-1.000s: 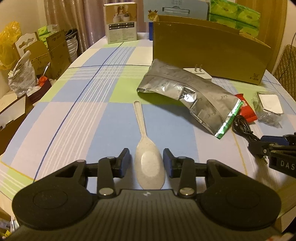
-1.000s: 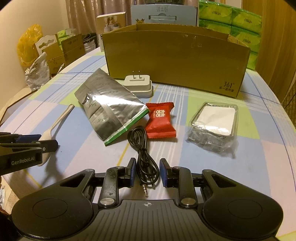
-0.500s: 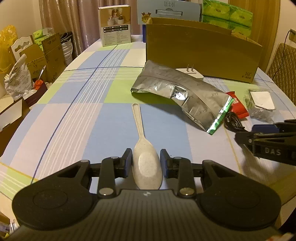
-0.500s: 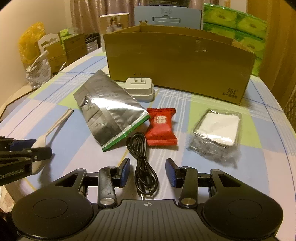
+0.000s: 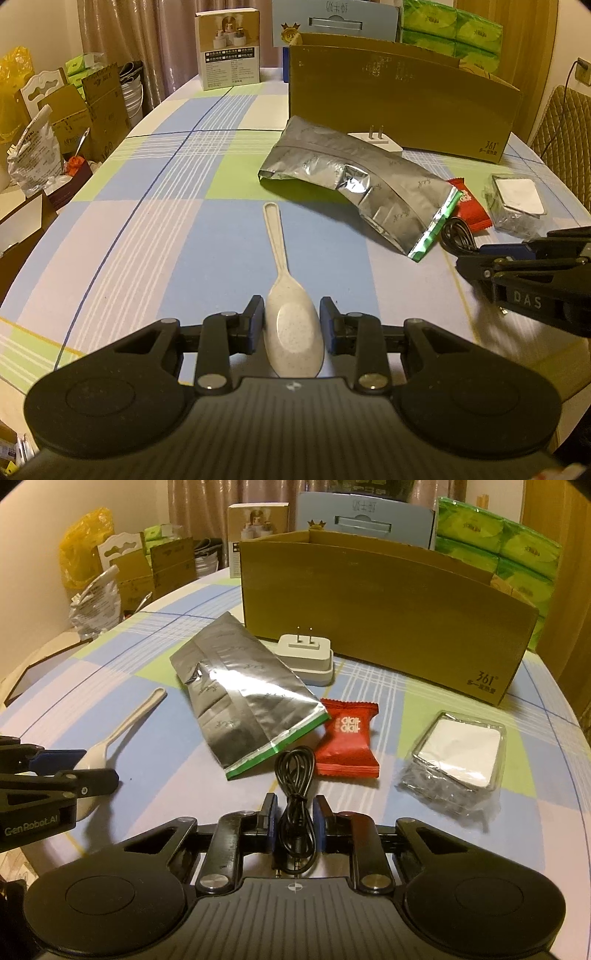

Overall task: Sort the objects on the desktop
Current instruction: 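Lift the spoon and the cable off the table with both tools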

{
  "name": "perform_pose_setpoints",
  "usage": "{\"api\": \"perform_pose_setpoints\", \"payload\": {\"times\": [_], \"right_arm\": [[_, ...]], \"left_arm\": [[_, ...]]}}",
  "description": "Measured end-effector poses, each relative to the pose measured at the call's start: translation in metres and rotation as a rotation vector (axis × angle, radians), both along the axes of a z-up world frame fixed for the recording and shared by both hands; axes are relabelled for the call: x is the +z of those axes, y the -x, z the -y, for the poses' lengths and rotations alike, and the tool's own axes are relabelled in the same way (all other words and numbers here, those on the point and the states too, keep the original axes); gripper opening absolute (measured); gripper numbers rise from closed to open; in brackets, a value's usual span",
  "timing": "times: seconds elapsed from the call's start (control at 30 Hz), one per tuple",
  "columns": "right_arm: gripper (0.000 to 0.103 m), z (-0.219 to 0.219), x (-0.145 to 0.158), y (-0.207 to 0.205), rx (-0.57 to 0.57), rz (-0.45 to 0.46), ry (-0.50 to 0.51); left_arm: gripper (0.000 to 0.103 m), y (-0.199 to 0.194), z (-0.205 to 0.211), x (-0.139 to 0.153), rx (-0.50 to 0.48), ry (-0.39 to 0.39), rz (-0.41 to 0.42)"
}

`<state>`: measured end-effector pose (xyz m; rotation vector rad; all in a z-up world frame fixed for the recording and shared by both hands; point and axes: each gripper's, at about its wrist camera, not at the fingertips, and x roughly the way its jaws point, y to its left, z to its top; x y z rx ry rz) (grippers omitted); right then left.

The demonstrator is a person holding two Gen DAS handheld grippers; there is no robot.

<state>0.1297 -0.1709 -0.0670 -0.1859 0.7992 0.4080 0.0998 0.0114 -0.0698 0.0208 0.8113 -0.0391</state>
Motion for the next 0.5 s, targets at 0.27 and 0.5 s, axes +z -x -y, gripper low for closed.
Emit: {"api": "perform_pose_setpoints", "payload": {"times": [0.27, 0.5], "right_arm": [[0.014, 0.006, 0.007, 0.009, -0.019, -0.017, -0.046], [0.014, 0.012, 0.01, 0.014, -0.048, -0.021, -0.051]], "left_arm": [[0.027, 0.003, 0.001, 0.009, 0.005, 0.007, 0.017], [0.027, 0.006, 0.001, 0.012, 0.021, 0.014, 0.018]]}}
